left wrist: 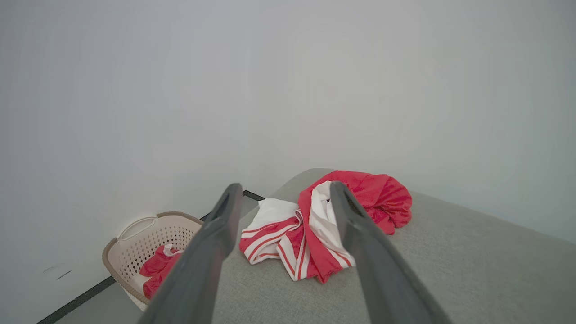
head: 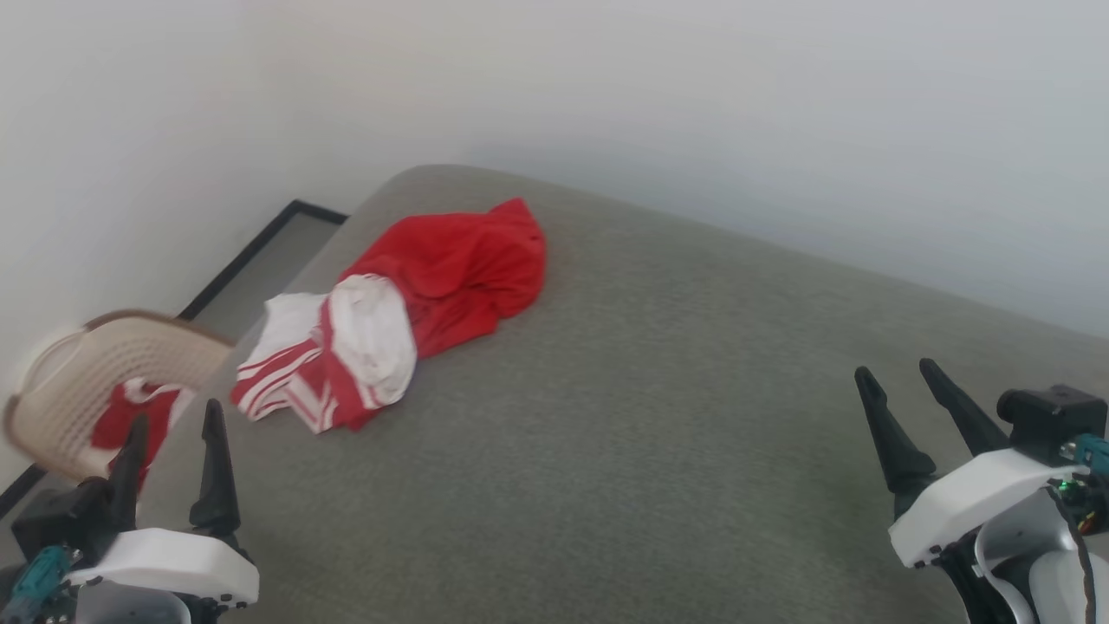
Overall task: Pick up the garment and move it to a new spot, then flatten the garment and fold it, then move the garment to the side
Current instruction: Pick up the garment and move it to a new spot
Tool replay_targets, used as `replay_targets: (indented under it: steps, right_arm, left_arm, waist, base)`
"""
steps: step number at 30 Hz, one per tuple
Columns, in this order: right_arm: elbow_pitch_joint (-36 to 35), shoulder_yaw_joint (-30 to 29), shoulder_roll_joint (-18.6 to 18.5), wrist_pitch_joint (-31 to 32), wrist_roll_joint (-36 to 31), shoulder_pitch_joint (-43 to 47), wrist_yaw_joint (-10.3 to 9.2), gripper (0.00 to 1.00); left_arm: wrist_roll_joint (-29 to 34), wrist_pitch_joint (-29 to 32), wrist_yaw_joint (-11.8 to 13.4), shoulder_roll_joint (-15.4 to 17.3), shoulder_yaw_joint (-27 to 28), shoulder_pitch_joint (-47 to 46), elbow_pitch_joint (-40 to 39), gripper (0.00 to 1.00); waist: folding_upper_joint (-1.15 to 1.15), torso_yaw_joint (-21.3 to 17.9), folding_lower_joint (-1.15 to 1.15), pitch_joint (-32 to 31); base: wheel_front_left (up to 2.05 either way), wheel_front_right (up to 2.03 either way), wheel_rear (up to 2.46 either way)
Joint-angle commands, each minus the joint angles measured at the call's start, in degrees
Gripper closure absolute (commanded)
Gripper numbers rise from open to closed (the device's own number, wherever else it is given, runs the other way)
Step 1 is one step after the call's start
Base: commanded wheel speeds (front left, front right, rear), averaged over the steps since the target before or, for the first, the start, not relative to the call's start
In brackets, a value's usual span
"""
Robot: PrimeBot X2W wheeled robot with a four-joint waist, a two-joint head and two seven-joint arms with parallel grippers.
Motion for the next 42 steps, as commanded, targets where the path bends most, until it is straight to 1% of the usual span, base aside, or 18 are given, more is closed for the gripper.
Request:
replay_targets:
  steps: [1, 4, 11, 16, 21, 27, 31, 32, 38, 42]
  right_arm:
    - [0.1, 0.2, -0.2, -0.2, 0.6, -0.5, -0.02, 0.0]
    - [0.2, 0.4, -0.4, -0.3, 0.5, -1.0, -0.02, 0.0]
    - [0.3, 0.5, -0.8, -0.4, 0.5, -1.8, -0.01, 0.0]
    - [-0.1, 0.2, -1.1, 0.0, 0.7, -2.4, -0.02, 0.0]
    - [-0.9, -0.6, -1.8, 0.5, 0.6, -3.0, -0.02, 0.0]
    - [-2.7, -1.5, -3.1, 1.6, 0.3, -4.2, -0.01, 0.0]
    - [-4.3, -2.1, -4.4, 2.6, 0.2, -5.4, -0.01, 0.0]
    - [-4.8, -2.1, -4.7, 3.0, 0.2, -5.7, -0.02, 0.0]
    - [-8.8, -3.2, -7.2, 5.5, 0.1, -8.2, -0.02, 0.0]
    - [-11.3, -4.3, -8.9, 6.7, 0.4, -9.9, -0.01, 0.0]
  left_arm:
    - [0.1, 0.0, 0.3, -0.2, 0.0, 0.2, -0.5, 0.0]
    - [-0.4, 0.0, 0.5, -0.5, 0.1, 0.2, -0.9, 0.0]
    - [-1.2, -0.3, 0.3, -1.1, 0.3, -1.0, -0.9, 0.0]
    - [-1.9, -0.5, -0.2, -1.4, 0.4, -2.7, 0.2, 0.0]
    - [-2.3, -0.5, -1.9, -1.2, -0.3, -7.2, 3.2, 0.0]
    - [-2.6, -0.4, -4.5, -1.6, -1.5, -15.6, 10.0, 0.0]
    - [-3.3, 0.0, -6.5, -1.7, -1.9, -22.5, 16.3, 0.0]
    - [-3.0, 0.2, -6.9, -1.2, -2.2, -24.0, 18.0, 0.0]
    - [-4.3, 1.5, -10.0, -1.0, -2.6, -34.9, 28.5, 0.0]
    - [-5.4, 3.4, -11.9, -1.1, -2.8, -42.3, 36.6, 0.0]
  waist:
    - [0.0, 1.9, 0.0, 0.5]
    - [0.0, 3.0, 0.0, 1.0]
    - [0.0, 4.0, 0.0, 2.3]
    - [0.0, 3.4, 0.0, 3.7]
    - [0.0, 1.8, 0.0, 6.1]
    - [0.0, -0.5, 0.0, 9.8]
    - [0.0, -2.1, 0.0, 13.1]
    - [0.0, -2.6, 0.0, 14.1]
    - [0.0, -5.4, 0.0, 22.1]
    - [0.0, -6.7, 0.0, 27.4]
  base:
    - [0.0, 0.0, 0.0]
    - [0.0, 0.0, 0.0]
    - [0.0, 0.0, 0.0]
    - [0.0, 0.0, 0.0]
    - [0.0, 0.0, 0.0]
    - [0.0, 0.0, 0.0]
    - [0.0, 0.0, 0.0]
    - [0.0, 0.0, 0.0]
    - [0.0, 0.0, 0.0]
    - [0.0, 0.0, 0.0]
